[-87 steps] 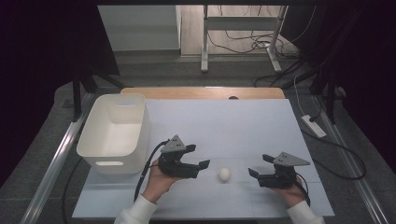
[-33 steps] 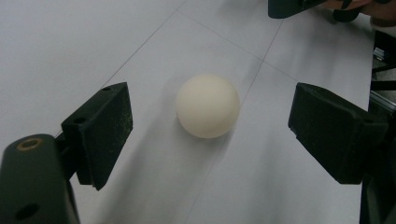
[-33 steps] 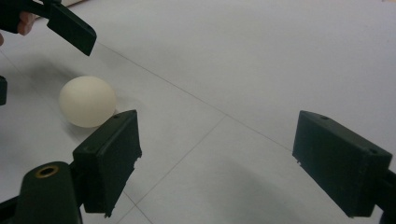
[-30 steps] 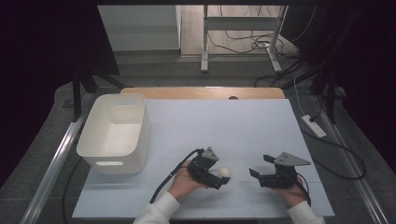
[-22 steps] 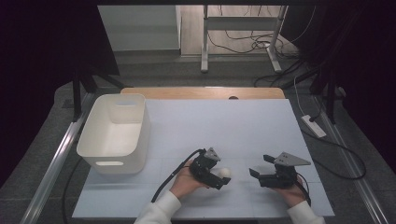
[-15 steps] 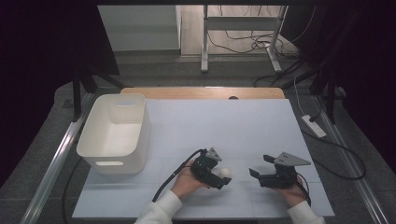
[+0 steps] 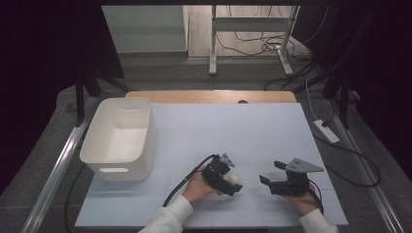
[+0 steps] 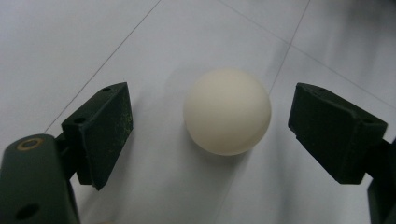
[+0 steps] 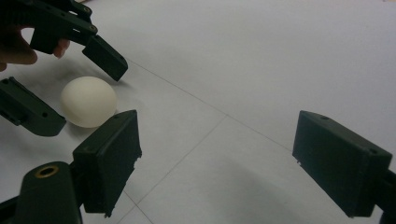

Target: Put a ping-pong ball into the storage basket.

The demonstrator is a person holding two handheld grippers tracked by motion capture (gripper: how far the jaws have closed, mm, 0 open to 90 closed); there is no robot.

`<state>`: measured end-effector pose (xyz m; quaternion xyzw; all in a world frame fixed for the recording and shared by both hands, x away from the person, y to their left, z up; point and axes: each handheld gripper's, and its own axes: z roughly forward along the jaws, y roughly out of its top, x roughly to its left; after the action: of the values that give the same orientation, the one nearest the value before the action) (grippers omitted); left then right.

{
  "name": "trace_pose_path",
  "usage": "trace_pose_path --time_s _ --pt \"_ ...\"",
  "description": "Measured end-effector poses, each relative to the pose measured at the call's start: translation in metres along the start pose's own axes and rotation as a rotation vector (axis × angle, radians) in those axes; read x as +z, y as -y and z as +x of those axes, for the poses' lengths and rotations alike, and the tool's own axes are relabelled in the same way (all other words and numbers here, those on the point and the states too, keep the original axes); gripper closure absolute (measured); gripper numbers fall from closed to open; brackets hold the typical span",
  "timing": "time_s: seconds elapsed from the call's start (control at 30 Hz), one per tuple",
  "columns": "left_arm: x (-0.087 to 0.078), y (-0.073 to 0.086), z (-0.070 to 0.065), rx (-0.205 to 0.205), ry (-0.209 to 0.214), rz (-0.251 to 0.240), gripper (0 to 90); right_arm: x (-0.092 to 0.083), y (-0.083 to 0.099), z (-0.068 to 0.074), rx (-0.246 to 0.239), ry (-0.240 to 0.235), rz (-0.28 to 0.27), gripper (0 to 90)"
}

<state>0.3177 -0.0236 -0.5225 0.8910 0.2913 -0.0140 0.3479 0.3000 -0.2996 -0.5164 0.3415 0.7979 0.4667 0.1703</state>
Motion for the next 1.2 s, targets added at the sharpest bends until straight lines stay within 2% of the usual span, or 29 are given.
trace_pose_path --time_s 0.43,0.57,0.7,0.8,1.03,1.2 --pt "0.0036 -0.0015 0.0035 -0.011 -0.002 0.001 17.7 -0.0003 -0.0002 -0.0005 0.001 0.001 -0.004 14.8" --pt "0.003 -0.0017 0.0036 -0.009 -0.014 0.002 20.8 -0.0006 -0.0003 -0.0006 0.0 0.002 -0.007 14.8" --pt "0.002 -0.0015 0.0035 -0.007 -0.01 -0.003 27.3 -0.0007 -0.0004 -0.0007 0.001 0.003 -0.008 14.8" --pt "0.0025 -0.0015 0.0011 0.013 -0.005 -0.003 33.0 -0.0009 -0.0005 -0.0008 0.002 0.004 -0.009 14.8" --pt "0.0003 -0.0015 -0.0028 0.031 -0.003 -0.011 48.7 -0.0016 -0.0006 -0.001 0.004 0.007 -0.011 14.8" --pt "-0.0014 -0.0014 -0.002 0.032 -0.012 -0.01 50.5 -0.0016 -0.0006 -0.0011 0.003 0.008 -0.012 14.8"
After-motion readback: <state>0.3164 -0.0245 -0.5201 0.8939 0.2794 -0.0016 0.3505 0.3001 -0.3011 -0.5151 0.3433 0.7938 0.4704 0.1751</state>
